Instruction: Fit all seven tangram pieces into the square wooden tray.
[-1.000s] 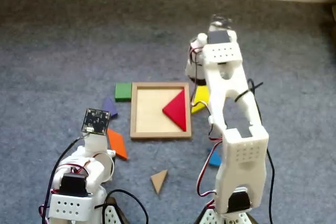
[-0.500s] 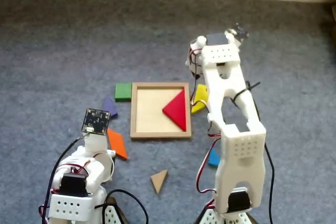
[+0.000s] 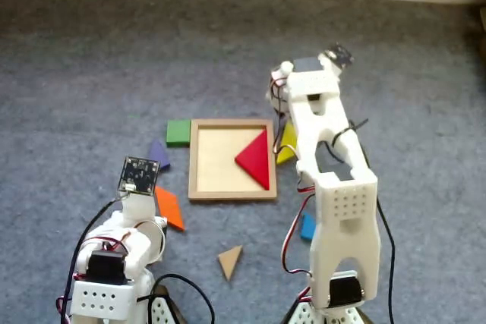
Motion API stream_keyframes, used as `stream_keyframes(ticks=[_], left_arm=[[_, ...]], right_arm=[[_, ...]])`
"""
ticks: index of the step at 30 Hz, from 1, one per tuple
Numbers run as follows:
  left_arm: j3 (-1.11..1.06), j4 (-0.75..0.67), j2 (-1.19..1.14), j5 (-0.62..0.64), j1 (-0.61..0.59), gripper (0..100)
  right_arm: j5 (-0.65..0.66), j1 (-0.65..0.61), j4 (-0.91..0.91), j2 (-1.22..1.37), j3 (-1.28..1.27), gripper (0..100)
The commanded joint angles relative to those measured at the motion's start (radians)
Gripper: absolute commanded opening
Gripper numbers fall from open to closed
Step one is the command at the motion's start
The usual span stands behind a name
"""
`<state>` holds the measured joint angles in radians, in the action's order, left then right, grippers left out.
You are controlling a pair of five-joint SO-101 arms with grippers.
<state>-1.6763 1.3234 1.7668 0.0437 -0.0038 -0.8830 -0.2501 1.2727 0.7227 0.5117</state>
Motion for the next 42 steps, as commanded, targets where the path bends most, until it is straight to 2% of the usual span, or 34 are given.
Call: stream_keyframes(ticks=[1,14,29,38,42], left_arm=[[-0.019,0.003,0.050,-0.006,0.016,0],[-0.019,0.003,0.050,-0.006,0.016,0],[-0.019,0.003,0.050,-0.006,0.016,0],[-0.019,0.003,0.050,-0.006,0.016,0],[-0.019,0.003,0.050,-0.006,0.016,0]], right_arm=[[-0.015,0.012,-0.039,-0.019,0.013,36.1],[-0.015,0.045,-0.021,0.070,0.013,36.1],[-0.015,0.044,0.101,0.065,0.015,35.8],[-0.017,0.044,0.105,0.071,0.012,35.7],[-0.017,0.045,0.104,0.073,0.013,30.2]])
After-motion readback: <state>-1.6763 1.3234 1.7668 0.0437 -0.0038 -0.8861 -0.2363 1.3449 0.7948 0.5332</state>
